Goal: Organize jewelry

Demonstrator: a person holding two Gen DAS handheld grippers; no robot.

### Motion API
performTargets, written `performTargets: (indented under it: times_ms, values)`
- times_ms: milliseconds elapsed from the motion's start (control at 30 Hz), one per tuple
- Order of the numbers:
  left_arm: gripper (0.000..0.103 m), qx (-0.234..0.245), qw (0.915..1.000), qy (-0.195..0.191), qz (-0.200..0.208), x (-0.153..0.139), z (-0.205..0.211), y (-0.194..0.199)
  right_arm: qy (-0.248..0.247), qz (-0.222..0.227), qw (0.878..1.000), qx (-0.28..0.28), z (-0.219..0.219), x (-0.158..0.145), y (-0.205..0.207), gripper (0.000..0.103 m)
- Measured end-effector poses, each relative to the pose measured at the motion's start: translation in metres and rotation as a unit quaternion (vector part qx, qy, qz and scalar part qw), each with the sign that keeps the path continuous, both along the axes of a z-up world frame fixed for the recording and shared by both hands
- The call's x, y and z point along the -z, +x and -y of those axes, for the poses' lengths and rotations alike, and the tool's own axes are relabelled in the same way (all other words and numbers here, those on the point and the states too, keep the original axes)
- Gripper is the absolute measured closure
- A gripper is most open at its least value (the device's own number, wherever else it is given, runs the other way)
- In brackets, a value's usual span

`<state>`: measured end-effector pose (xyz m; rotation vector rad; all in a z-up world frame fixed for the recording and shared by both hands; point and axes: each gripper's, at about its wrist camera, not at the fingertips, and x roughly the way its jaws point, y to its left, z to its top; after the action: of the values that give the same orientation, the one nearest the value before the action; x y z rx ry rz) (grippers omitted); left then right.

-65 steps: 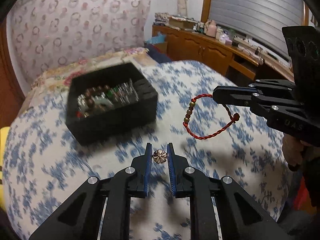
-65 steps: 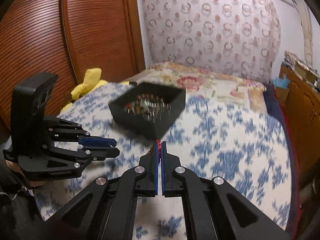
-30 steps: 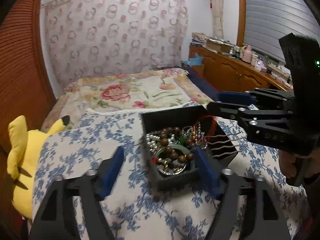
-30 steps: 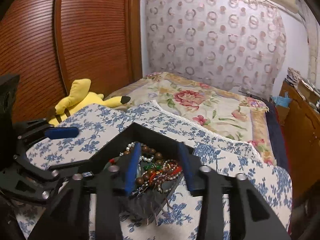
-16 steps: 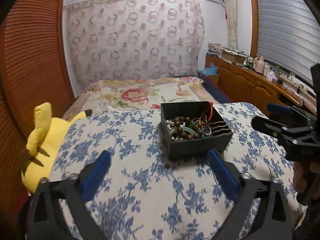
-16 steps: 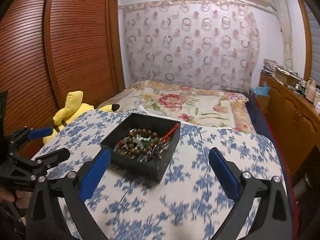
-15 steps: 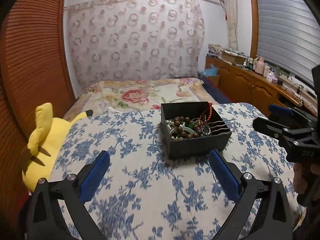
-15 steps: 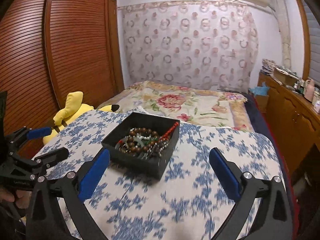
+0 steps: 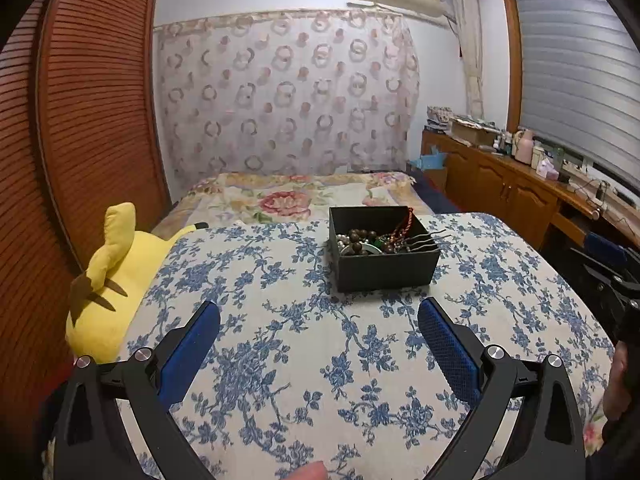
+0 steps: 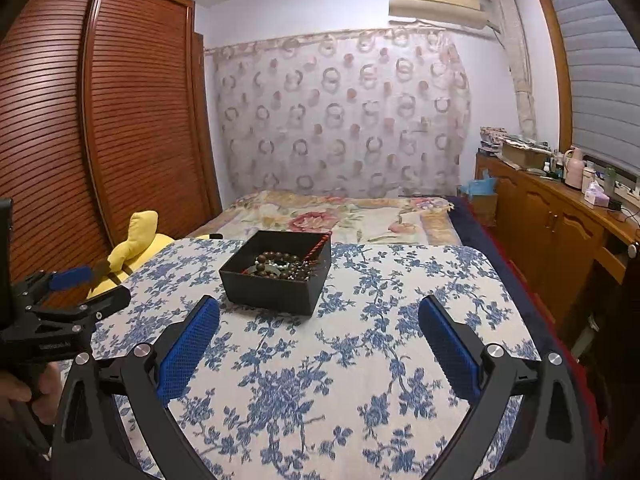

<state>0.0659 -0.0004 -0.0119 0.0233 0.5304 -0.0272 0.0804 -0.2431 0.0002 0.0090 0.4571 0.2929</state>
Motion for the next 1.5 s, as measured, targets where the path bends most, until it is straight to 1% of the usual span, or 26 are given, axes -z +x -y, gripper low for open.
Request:
performTargets:
  times_ms: [167, 467, 767, 1033, 1167, 1500]
  values:
    - [0.007, -0.005, 0.9998, 0.016, 0.008, -0.0020, 0.0030, -0.0090, 0.004, 0.005, 1.000, 0.002, 0.0009, 0.0008, -0.0085, 0.003]
    - [0.008, 0.005, 1.0000, 0.000, 0.001, 0.0035, 0.0010, -0.0081, 0.004, 0.001, 1.000, 0.008, -0.0014, 0.0012, -0.0122, 0.003]
    - [0.008, 0.003, 1.0000, -0.006, 0.002, 0.0038, -0.0018, -0.0088, 0.003, 0.002, 1.000, 0.009, -0.0020, 0.0011, -0.0118, 0.003]
    - [0.007, -0.003, 1.0000, 0.000, 0.009, 0.0017, -0.0024, -0.0096, 0.003, -0.001, 1.000, 0.009, -0.0022, 0.0023, -0.0099, 0.003]
    - [0.008, -0.002, 1.0000, -0.005, 0.008, 0.0011, -0.0033, -0.0100, 0.003, 0.000, 1.000, 0.007, -0.0038, 0.0025, -0.0085, 0.003]
    - [0.008, -0.002, 0.9999, -0.004, 0.010, -0.0002, -0.0025, -0.0108, 0.004, -0.001, 1.000, 0.008, -0.0054, 0.0033, -0.0085, 0.003]
